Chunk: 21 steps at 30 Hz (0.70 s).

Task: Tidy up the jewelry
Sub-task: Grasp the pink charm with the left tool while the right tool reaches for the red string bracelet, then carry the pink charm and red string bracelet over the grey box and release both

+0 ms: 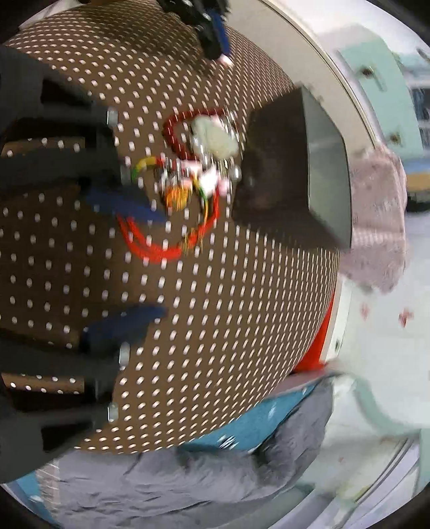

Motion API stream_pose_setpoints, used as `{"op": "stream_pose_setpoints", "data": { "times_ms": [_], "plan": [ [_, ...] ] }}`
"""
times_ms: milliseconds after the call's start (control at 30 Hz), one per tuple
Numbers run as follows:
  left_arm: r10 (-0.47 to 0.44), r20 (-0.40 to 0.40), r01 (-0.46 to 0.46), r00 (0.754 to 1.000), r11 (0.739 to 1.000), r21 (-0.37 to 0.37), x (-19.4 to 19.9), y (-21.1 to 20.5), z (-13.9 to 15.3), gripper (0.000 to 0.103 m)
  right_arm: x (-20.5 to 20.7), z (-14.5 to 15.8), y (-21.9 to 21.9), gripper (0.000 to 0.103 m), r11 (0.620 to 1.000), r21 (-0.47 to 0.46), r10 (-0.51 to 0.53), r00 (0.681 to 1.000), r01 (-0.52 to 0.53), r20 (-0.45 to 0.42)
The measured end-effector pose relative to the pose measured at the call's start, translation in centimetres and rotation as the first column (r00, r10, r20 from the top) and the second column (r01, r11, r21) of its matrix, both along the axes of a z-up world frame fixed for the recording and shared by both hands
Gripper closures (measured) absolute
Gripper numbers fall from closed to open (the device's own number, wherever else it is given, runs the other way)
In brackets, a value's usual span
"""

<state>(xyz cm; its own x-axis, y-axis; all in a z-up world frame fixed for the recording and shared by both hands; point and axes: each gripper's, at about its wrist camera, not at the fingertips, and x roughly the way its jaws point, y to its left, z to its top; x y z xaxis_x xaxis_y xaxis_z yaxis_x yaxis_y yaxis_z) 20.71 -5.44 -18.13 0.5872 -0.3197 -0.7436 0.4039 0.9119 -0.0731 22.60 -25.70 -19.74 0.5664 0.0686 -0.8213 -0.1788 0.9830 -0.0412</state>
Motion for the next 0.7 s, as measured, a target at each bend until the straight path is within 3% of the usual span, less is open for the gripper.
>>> {"op": "stream_pose_setpoints", "data": {
  "times_ms": [67, 267, 700],
  "plan": [
    [0.005, 0.001, -0.005, 1.0, 1.0, -0.006, 0.1, 0.0, 0.1, 0.091, -0.2, 0.2, 0.1, 0.101, 1.0, 0.007, 0.013, 1.0, -0.012, -0.011],
    [0.007, 0.018, -0.006, 1.0, 1.0, -0.024, 0.0, 0.4, 1.0, 0.091, -1.6, 2.5, -1.1, 0.101, 0.997, 0.083, 0.002, 0.999, -0.005, 0.04],
    [0.007, 0.076, -0.002, 0.997, 0.998, -0.07, -0.3, 0.8, 4.3, 0.091, -3.7, 9.9, -1.6, 0.101, 0.987, 0.138, 0.052, 0.978, -0.08, 0.201]
  ]
}}
